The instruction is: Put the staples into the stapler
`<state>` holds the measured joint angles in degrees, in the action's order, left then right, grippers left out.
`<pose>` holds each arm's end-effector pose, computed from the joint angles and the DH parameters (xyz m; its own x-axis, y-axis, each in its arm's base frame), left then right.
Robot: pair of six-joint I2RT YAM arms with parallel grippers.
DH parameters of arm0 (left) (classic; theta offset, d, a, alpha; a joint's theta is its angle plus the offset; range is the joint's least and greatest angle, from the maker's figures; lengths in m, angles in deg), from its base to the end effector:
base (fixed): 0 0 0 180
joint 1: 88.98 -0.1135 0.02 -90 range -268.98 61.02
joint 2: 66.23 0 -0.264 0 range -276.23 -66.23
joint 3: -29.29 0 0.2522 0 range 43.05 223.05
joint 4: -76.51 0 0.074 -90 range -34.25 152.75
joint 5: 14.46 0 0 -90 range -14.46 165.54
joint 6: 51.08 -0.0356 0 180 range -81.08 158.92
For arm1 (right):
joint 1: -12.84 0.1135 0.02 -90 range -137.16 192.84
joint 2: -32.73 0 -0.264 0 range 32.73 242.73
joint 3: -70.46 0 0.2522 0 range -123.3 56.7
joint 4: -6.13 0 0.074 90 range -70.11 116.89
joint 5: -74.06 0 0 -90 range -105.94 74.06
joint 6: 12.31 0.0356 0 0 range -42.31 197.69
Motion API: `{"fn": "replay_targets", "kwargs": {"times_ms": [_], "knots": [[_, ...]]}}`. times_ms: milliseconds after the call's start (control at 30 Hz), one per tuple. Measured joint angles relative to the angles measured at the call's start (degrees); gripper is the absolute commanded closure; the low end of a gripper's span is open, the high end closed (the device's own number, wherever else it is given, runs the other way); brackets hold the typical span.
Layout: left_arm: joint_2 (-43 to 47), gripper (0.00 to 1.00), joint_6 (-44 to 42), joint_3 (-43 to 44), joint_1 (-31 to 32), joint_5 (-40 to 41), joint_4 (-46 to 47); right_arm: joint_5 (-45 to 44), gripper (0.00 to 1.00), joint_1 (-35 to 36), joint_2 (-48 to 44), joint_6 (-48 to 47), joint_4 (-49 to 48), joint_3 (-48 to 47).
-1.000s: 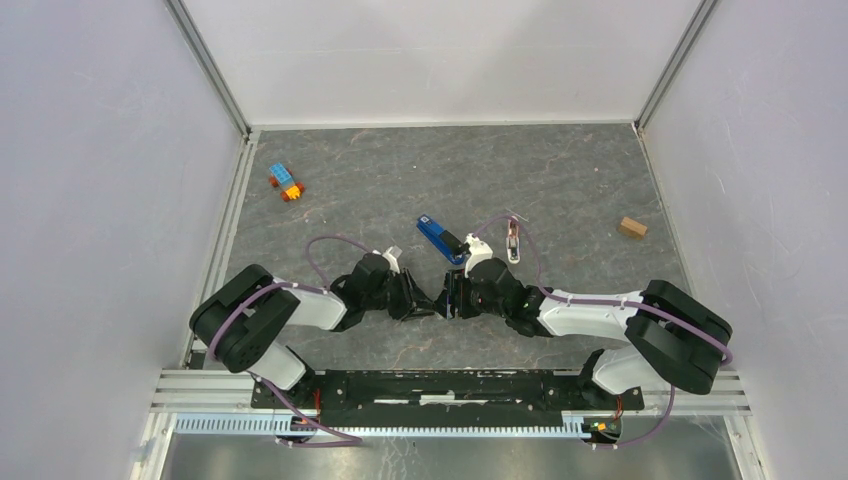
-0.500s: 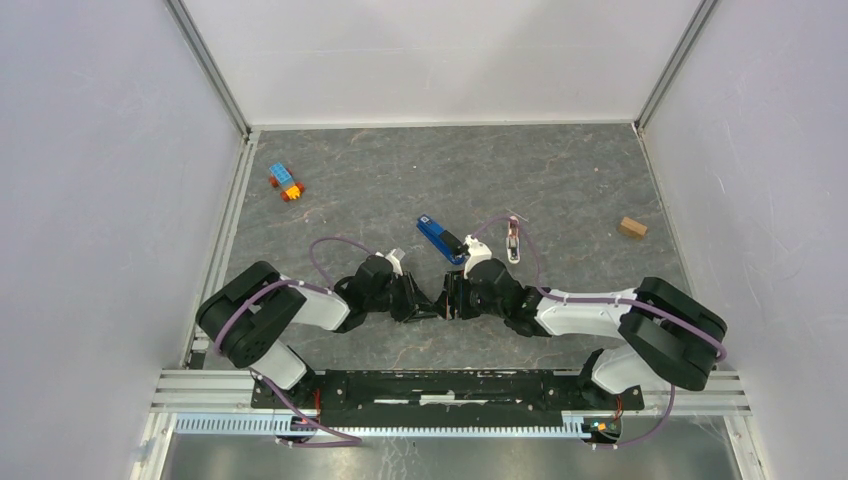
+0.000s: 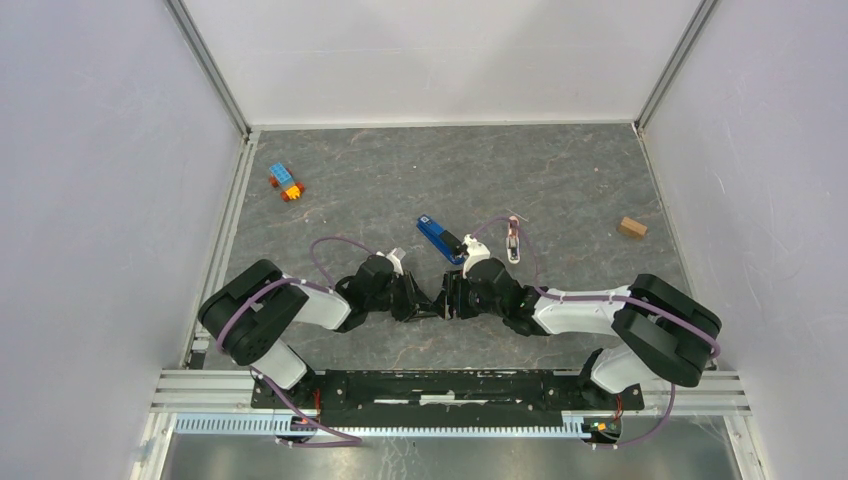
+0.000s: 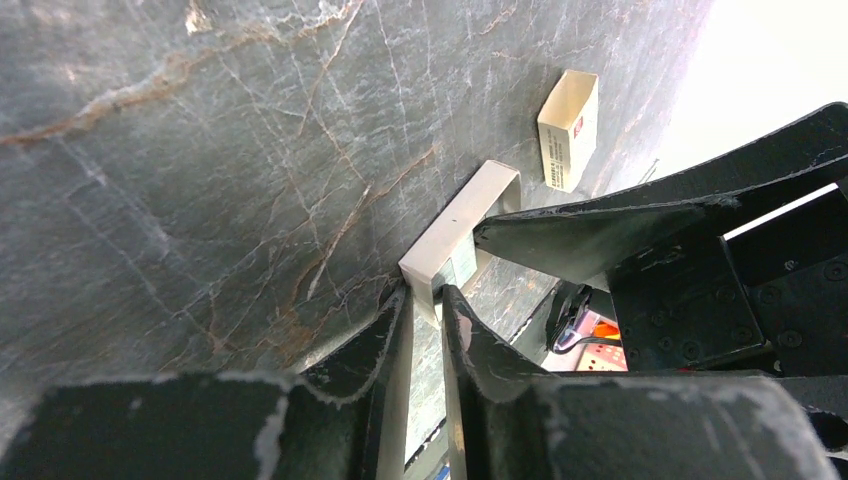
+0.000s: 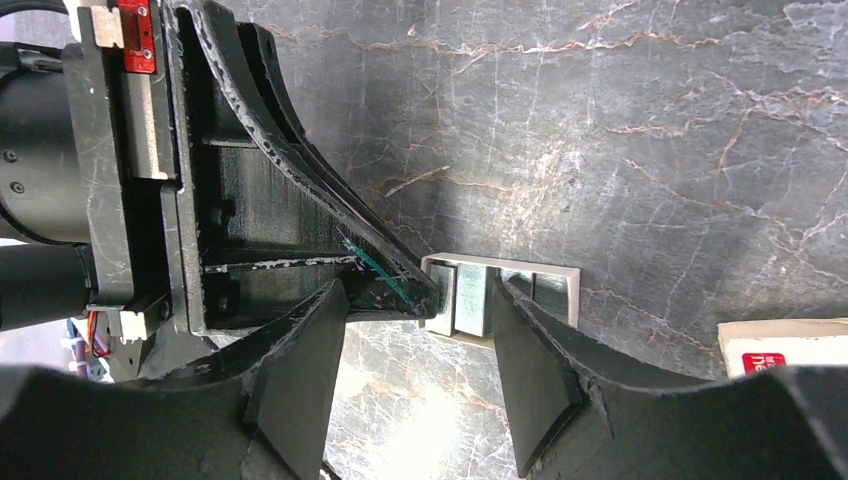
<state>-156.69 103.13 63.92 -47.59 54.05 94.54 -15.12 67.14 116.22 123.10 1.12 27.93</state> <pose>0.1777 -0.1740 0.1032 -0.9495 -0.2799 -0.1416 -0.0519 0.5853 -0.8091 0.1567 0.2189 0.1461 -0.8236 0.0741 -0.5623 -0.3308 0.7425 0.5824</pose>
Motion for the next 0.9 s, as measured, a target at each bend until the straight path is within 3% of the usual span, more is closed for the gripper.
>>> {"fn": "replay_targets", "kwargs": {"times_ms": [567, 900], "knots": [[-0.2, 0.76, 0.0, 0.2, 0.0, 0.0, -0.1, 1.9, 0.38, -0.5, -0.4, 3.0, -2.2, 0.7], [-0.2, 0.76, 0.0, 0.4, 0.2, 0.4, -0.2, 5.5, 0.43, -0.3, -6.8, 6.6, -6.1, 1.6]]}}
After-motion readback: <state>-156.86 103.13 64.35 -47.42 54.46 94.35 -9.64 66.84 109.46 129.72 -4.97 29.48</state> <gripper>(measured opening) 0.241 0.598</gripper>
